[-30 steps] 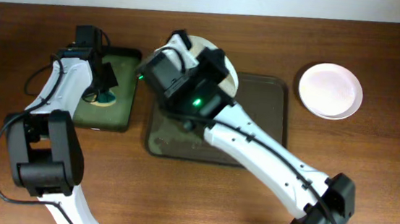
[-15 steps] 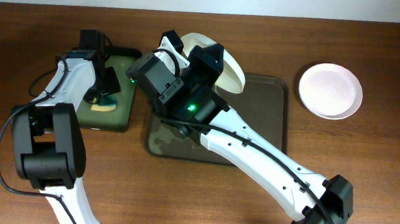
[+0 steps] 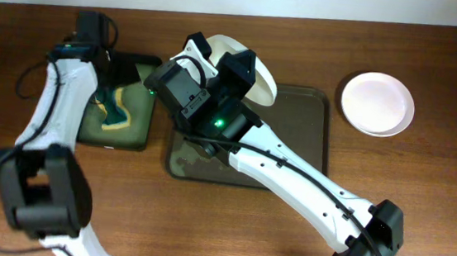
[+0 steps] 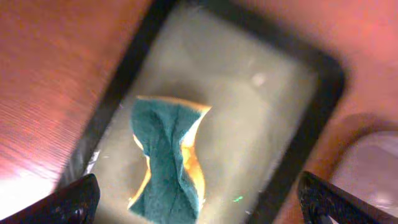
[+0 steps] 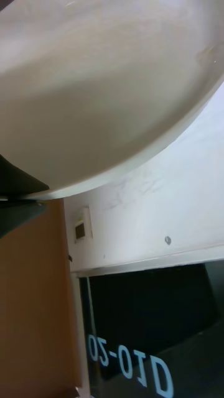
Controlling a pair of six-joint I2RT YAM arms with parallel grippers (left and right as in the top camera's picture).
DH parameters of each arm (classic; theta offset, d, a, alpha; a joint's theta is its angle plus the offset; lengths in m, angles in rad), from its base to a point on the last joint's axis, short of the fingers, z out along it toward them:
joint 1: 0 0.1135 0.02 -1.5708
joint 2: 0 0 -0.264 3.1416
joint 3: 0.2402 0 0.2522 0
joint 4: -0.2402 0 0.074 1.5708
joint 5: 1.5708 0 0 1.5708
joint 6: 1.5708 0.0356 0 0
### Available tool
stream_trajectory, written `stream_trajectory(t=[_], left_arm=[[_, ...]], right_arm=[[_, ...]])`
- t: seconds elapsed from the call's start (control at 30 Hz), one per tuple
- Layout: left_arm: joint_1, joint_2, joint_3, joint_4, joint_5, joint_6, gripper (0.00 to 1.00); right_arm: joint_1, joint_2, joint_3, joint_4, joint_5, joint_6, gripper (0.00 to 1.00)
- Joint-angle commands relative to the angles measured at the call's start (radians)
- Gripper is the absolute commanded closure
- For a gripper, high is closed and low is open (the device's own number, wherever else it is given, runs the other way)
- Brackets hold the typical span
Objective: Clean dirty plates on tray and stack at the side
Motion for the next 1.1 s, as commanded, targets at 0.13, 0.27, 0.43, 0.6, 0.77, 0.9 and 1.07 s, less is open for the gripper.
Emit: stream_trajectory(t=[0.13, 0.27, 0.43, 0.6, 0.77, 0.9, 1.07], left_arm=[[0.002, -0.053, 0.018, -0.004, 0.006, 0.008, 0.01], [0.002, -0.053, 0.018, -0.004, 0.006, 0.008, 0.01], [0.002, -0.053, 0.018, -0.004, 0.006, 0.008, 0.01], [0.002, -0.053, 0.018, -0.004, 0.006, 0.008, 0.01], [0.002, -0.053, 0.018, -0.004, 0.006, 0.008, 0.01], [0.002, -0.053, 0.018, -0.004, 0.006, 0.008, 0.01], [0.002, -0.053, 0.018, -0.004, 0.006, 0.008, 0.01]], right_arm=[[-0.017, -0.01, -0.008, -0.075, -0.3, 0.206, 0.96], [-0.028, -0.006, -0.01, -0.011, 0.016, 0.108, 0.96], [-0.029, -0.001, -0.01, -0.069, -0.386, -0.099, 0.96], [-0.051, -0.021, -0.01, 0.017, -0.232, 0.182, 0.96], [-0.223, -0.025, -0.01, -0.112, -0.606, 0.345, 0.96], [-0.544, -0.024, -0.01, -0.177, -1.044, 0.484, 0.96], [-1.028, 0.025, -0.021, -0.191, -1.556, 0.506, 0.96]])
